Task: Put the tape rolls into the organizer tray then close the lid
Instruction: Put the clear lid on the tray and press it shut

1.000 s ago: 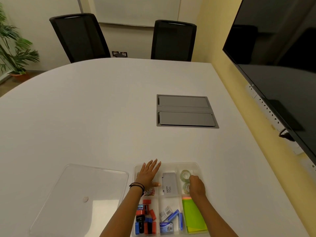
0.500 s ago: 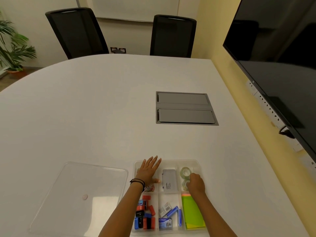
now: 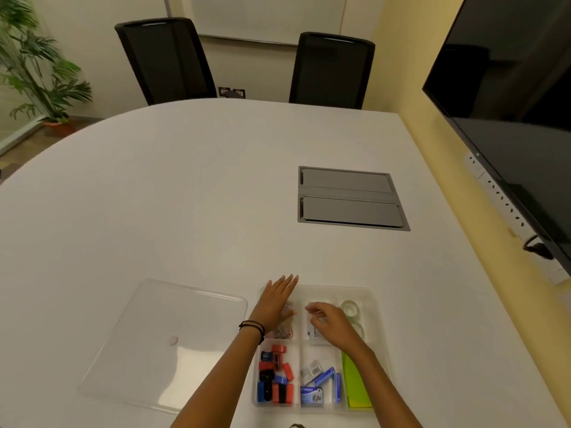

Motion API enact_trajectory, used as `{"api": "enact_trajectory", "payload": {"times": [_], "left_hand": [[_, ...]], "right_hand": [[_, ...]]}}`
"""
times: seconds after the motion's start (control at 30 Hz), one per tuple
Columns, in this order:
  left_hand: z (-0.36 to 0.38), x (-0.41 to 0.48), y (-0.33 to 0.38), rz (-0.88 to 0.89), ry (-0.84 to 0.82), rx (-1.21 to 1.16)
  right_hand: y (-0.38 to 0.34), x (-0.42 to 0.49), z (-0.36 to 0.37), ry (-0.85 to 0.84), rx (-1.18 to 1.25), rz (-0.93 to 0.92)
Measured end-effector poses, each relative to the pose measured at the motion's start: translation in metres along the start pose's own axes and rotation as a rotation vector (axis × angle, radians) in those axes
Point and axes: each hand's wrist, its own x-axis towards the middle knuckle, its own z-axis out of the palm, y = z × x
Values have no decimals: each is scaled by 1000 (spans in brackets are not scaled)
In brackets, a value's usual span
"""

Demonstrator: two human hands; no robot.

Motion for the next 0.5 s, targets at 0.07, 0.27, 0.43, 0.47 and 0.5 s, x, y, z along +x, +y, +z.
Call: {"api": "enact_trajectory", "payload": {"times": [0.07,0.27,0.43,0.47,0.5], "left_hand": [[-7,-16,-16,-53,124,-82],[-36,-92,-98,-333,435,-271],[-36,-166,-161,-676,472,-346],[-35,-177,-172,-738,429,-332],[-34,-188,-181,-803,372,-303]], "right_hand": [[-15,1,15,-45,35,-56],[-55,6,67,-199,85,-127],[-69,7,109,-335,3,-125],[-70,7,117,-360,-36,-128],[-70,7,124,-386,-86,-138]]}}
